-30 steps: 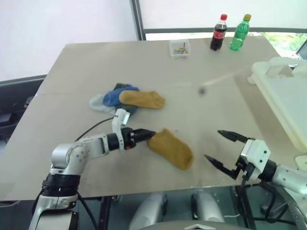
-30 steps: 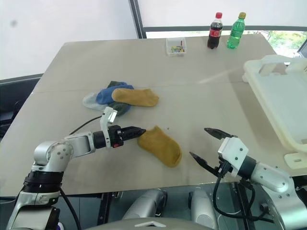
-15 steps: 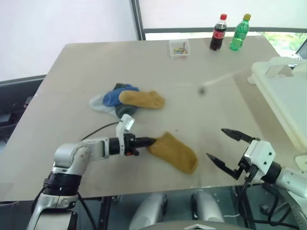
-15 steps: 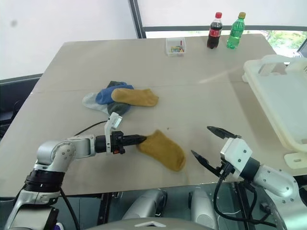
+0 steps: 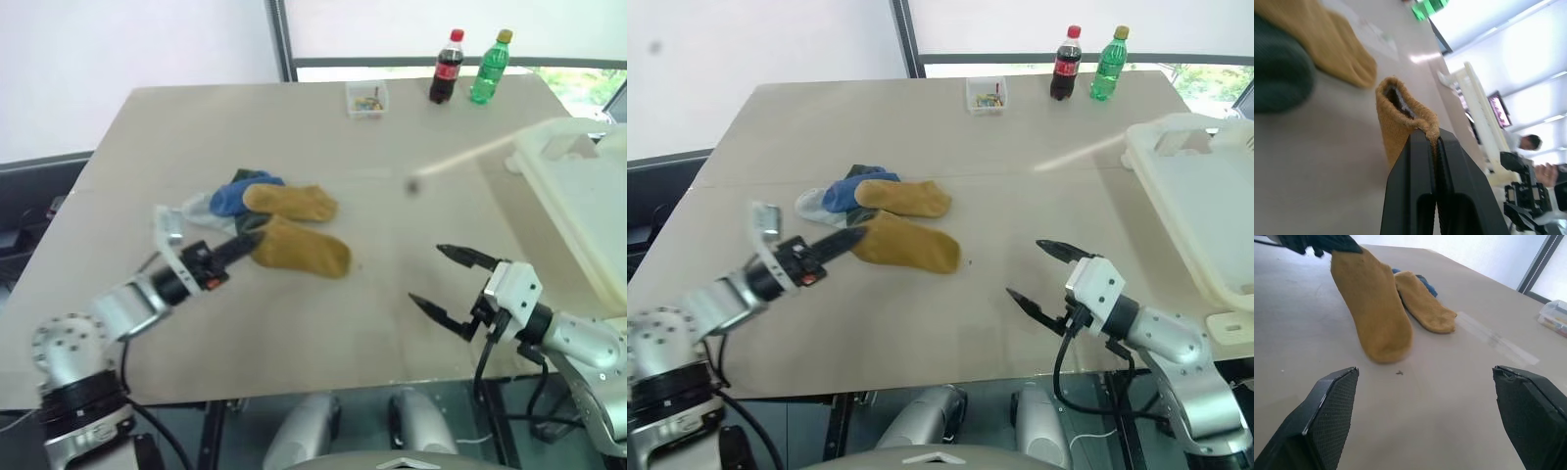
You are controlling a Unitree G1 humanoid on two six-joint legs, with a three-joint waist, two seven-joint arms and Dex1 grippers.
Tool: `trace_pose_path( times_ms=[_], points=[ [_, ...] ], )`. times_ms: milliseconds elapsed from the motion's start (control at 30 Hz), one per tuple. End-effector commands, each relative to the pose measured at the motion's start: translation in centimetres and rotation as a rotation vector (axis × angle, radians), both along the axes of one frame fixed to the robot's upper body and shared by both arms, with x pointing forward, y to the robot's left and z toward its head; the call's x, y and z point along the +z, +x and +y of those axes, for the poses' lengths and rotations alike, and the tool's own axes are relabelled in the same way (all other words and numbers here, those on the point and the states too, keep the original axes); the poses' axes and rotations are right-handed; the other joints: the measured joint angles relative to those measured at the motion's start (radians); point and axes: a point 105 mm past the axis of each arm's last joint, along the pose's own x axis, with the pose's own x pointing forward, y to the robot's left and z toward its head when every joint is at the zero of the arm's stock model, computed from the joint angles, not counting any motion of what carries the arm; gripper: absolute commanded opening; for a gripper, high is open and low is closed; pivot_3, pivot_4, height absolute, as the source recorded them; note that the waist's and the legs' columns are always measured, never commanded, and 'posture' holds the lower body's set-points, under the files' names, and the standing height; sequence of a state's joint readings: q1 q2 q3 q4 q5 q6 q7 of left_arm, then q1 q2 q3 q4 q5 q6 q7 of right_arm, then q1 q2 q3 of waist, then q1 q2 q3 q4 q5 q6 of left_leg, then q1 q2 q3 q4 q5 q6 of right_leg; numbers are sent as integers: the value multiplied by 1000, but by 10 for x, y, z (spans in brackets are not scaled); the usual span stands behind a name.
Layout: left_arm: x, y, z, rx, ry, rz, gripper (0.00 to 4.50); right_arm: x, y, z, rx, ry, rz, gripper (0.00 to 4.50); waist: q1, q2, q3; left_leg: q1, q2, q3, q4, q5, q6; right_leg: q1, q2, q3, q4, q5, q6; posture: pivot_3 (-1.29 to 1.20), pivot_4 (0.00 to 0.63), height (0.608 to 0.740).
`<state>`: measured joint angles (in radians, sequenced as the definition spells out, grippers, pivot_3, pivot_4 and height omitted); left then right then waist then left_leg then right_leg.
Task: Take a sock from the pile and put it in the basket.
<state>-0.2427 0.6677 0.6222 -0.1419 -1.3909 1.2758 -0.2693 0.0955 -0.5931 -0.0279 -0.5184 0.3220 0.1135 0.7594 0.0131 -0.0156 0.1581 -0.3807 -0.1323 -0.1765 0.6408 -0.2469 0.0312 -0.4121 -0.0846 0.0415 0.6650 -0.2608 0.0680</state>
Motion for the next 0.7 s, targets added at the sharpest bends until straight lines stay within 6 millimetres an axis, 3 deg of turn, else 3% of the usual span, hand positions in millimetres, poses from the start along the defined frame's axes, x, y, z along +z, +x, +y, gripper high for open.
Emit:
trace_pose_path(
  times_ms=[33,133,200,333,467,600,700],
  points=[
    [45,-5,2,-6,145,-72,53,7,3,5,30,16,-35,4500,4,0,0,0,0,0,0,0,0,0,0,0,0,0,0,0,150,740],
    [57,-8,-14,-77,373,-67,53,9,6,7,34,22,-41,4500,5,0,0,0,-1,-1,0,0,0,0,0,-1,-1,0,0,0,150,740],
    [38,-9,-50,-224,504,-21,53,10,4,3,28,19,-47,4500,7,0,0,0,-1,0,0,0,0,0,-1,-1,0,0,0,0,150,740],
    [2,-11,-92,-446,444,136,53,13,2,-1,7,7,-64,4500,4,2,-1,0,-2,2,0,0,1,1,-1,0,1,1,1,0,150,740],
    [-61,-1,-139,-561,463,321,53,18,-9,-10,-56,-29,-84,4500,1,2,-1,0,-1,3,0,0,1,-1,0,0,2,1,1,0,150,740],
    [-79,20,-173,-557,468,316,53,22,-15,-11,-116,-23,-86,4500,1,0,-1,-1,-2,3,3,0,1,-1,1,0,2,1,2,0,150,740],
    [-83,24,-208,-644,384,276,53,19,-19,-9,-157,-14,-39,4500,4,0,-2,-1,-2,3,4,0,1,0,0,0,2,1,2,0,150,740]
  ],
)
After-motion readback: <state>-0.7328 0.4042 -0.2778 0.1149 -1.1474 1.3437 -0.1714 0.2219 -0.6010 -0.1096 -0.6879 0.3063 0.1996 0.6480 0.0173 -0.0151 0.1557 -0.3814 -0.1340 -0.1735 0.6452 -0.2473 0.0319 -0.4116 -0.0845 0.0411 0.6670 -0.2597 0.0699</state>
